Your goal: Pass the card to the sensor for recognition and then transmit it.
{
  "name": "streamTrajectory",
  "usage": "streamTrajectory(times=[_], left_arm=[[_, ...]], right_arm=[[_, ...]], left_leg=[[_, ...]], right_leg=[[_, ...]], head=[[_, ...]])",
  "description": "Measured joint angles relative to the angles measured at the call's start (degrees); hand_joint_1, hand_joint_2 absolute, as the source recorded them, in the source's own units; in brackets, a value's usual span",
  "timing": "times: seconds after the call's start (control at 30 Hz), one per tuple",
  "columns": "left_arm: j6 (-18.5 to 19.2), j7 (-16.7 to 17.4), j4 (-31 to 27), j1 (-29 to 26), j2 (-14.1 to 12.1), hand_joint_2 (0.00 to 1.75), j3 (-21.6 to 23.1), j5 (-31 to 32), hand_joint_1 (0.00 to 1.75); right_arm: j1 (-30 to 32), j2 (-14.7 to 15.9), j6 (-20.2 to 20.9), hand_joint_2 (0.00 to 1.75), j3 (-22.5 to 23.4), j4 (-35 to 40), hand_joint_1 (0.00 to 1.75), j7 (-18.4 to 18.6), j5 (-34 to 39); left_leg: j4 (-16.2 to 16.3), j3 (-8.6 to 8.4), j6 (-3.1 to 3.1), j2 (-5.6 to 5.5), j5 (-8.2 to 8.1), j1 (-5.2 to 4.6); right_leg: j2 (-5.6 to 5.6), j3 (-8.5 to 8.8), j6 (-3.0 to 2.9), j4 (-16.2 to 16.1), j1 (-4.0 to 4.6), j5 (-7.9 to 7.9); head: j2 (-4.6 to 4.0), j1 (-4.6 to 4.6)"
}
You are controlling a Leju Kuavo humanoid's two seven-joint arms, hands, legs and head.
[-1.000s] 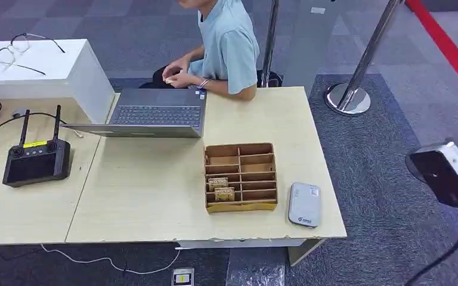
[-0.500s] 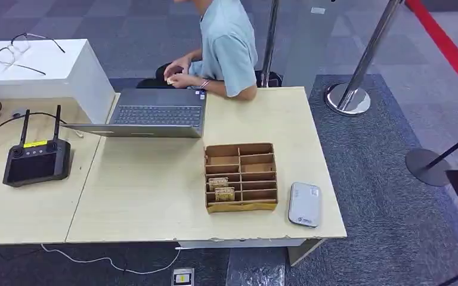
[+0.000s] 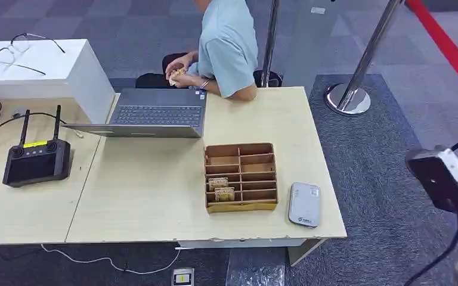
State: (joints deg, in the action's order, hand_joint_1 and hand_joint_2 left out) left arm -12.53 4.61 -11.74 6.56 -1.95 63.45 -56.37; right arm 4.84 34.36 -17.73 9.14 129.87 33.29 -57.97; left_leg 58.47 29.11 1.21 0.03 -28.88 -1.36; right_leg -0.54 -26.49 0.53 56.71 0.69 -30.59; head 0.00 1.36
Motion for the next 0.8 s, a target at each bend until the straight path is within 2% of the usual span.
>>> streamTrajectory(times=[0.23, 0.37, 0.7, 0.8], left_arm=[[0.7, 0.7, 0.0, 0.31, 0.04, 0.0, 0.0, 1.05, 0.0], [1.23, 0.7, 0.0, 0.5, 0.04, 0.0, 0.15, 2.4, 0.0], [1.88, 0.15, 0.0, 0.7, 0.04, 0.0, 1.07, 4.35, 0.0], [2.27, 0.17, 0.0, 0.68, 0.04, 0.0, 1.38, 4.53, 0.0]], right_arm=[[-9.14, -0.59, 3.77, 1.75, -14.36, -4.14, 0.0, -2.36, 1.05], [-15.17, -2.1, 5.79, 1.75, -22.82, -8.8, 0.0, -3.76, 2.03], [-28.78, -6.78, 16.84, 1.75, -42.13, -20.86, 0.0, -6.67, 6.76], [-30.97, -8.09, 18.94, 1.75, -46.28, -23.81, 0.0, -7.06, 8.42]], left_leg=[[0.0, 0.05, 0.0, -0.01, 0.01, 0.01], [0.0, 0.1, -0.01, -0.02, 0.01, 0.01], [0.0, 0.16, -0.02, -0.03, 0.01, 0.04], [0.0, 0.18, -0.02, -0.05, 0.01, 0.04]], right_leg=[[-0.02, -0.03, 0.0, 0.02, 0.01, 0.0], [-0.04, -0.05, 0.0, 0.05, 0.02, 0.0], [-0.05, -0.12, -0.01, 0.06, 0.03, 0.0], [-0.05, -0.14, -0.01, 0.06, 0.03, 0.0]], head=[[0.0, -0.04], [0.0, -0.02], [0.0, -0.04], [0.0, -0.04]])
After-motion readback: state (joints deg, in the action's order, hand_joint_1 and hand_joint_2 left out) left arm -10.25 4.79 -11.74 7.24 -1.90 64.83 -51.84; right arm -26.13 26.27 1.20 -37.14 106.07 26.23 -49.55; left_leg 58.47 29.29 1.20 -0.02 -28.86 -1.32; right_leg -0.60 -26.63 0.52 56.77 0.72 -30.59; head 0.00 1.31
